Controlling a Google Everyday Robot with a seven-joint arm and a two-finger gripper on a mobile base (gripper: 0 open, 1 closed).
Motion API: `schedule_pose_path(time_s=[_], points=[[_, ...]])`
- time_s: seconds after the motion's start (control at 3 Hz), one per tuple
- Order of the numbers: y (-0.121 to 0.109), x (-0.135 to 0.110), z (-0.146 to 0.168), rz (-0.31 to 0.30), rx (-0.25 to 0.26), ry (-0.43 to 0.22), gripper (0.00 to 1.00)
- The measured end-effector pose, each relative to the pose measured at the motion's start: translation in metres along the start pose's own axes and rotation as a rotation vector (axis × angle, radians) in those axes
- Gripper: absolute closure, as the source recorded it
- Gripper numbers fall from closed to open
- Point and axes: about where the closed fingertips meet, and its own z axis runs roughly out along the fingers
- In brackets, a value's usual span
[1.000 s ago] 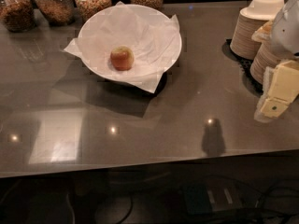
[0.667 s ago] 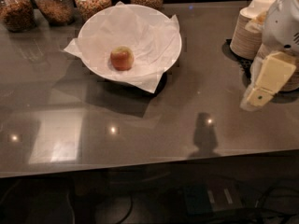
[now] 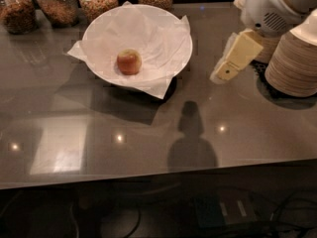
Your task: Pick apple from white bowl
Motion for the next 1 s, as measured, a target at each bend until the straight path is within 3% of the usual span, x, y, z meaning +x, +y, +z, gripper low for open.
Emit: schedule_pose_path(time_s=[0.67, 1.0], points=[[-0.034, -0.050, 0.045, 0.032, 0.024, -0.095, 0.00], [-0.041, -0.075, 0.076, 0.010, -0.014, -0.131, 0.00]])
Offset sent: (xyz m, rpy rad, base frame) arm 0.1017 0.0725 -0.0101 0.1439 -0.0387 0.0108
